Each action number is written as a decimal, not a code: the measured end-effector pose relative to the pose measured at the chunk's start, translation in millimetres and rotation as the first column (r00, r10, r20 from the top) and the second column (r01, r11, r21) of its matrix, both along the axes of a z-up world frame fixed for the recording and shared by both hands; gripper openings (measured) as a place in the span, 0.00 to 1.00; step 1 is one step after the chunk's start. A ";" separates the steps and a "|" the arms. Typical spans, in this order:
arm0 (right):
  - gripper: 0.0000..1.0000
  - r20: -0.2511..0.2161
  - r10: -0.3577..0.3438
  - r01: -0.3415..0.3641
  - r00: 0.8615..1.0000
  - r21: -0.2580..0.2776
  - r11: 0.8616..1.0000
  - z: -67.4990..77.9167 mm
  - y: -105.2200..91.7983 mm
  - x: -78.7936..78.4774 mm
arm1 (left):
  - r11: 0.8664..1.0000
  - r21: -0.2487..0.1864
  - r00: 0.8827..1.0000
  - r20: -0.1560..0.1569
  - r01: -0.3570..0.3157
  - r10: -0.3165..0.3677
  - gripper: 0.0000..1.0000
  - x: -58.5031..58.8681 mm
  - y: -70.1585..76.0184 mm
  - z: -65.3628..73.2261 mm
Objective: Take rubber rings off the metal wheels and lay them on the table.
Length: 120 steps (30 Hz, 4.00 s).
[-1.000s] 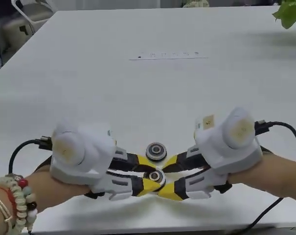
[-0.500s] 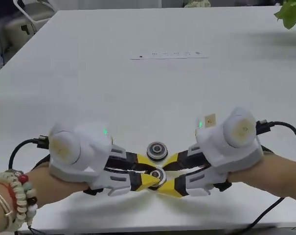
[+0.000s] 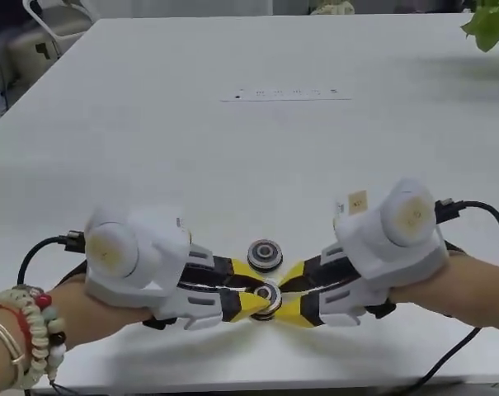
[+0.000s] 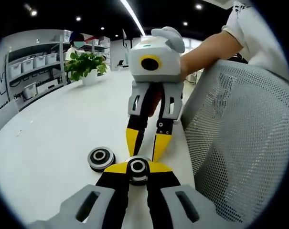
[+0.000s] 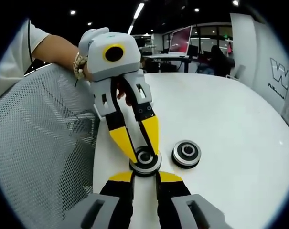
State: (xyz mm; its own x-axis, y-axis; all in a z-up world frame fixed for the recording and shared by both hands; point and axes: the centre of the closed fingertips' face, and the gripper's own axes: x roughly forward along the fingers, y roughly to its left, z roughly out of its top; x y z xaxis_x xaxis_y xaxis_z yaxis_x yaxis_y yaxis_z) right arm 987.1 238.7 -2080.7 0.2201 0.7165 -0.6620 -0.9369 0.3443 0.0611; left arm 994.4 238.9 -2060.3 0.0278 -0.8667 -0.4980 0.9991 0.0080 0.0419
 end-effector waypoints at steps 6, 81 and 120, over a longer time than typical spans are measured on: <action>0.04 0.000 -0.004 0.004 1.000 -0.018 1.000 -0.5 -3.8 -0.2 | 1.000 0.000 1.000 -0.001 -0.003 0.003 0.08 0.3 0.1 0.0; 0.00 -0.256 -0.328 0.331 0.909 -0.033 0.943 4.2 -14.7 15.6 | 1.000 -0.004 1.000 0.014 -0.021 0.021 0.08 4.2 -3.2 -0.4; 0.00 -0.447 -0.344 0.424 0.826 0.089 0.901 21.4 -1.7 9.1 | 1.000 -0.012 1.000 0.012 -0.018 0.019 0.08 4.1 -4.3 -0.3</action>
